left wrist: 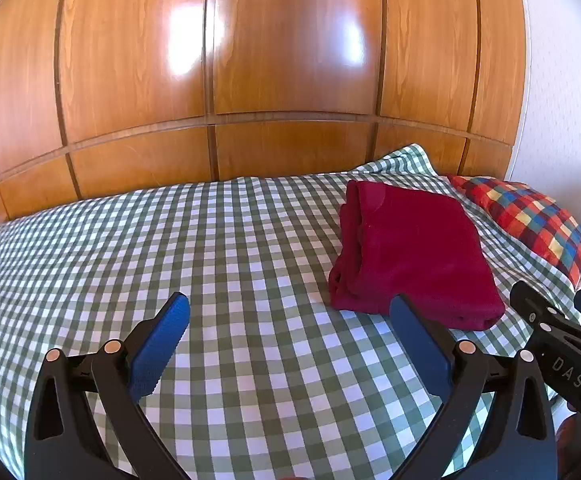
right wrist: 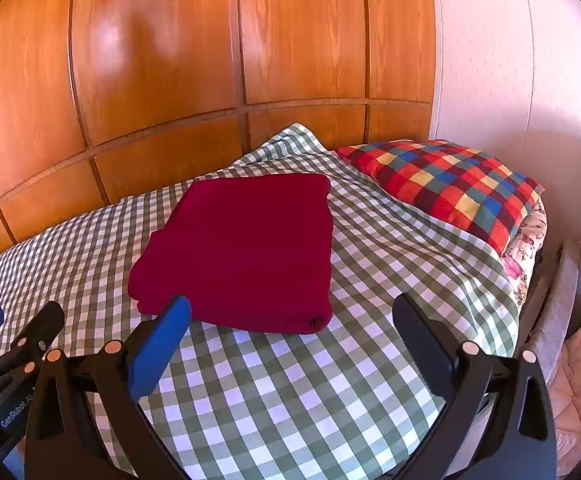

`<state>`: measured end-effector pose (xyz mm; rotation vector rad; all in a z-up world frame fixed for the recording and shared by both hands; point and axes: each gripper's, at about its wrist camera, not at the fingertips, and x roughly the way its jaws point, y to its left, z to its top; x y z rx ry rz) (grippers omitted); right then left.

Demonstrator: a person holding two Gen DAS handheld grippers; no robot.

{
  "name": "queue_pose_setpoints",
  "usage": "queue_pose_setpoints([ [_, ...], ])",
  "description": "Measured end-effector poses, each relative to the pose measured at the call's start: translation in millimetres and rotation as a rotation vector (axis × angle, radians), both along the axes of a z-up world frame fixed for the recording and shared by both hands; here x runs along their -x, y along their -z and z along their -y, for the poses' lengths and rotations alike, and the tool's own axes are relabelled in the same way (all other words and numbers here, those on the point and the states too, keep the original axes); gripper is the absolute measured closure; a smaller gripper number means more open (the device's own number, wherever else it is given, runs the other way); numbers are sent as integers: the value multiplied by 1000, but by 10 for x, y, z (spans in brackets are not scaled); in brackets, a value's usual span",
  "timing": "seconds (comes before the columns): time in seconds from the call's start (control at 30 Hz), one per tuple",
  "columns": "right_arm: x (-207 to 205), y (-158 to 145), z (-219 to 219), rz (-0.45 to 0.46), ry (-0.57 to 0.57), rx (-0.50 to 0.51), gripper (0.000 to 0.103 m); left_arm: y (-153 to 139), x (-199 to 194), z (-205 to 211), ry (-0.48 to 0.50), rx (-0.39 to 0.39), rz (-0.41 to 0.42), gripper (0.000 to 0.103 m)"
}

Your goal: Fold small clothes

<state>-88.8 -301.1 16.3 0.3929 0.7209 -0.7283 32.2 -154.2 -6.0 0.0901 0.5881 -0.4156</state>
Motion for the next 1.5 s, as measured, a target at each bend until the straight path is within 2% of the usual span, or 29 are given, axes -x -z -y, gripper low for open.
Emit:
queue_pose_setpoints([
  [1.5,-57,38,-43,-8,-26,-23,2,-125,104,-2,25,-5,55,4],
])
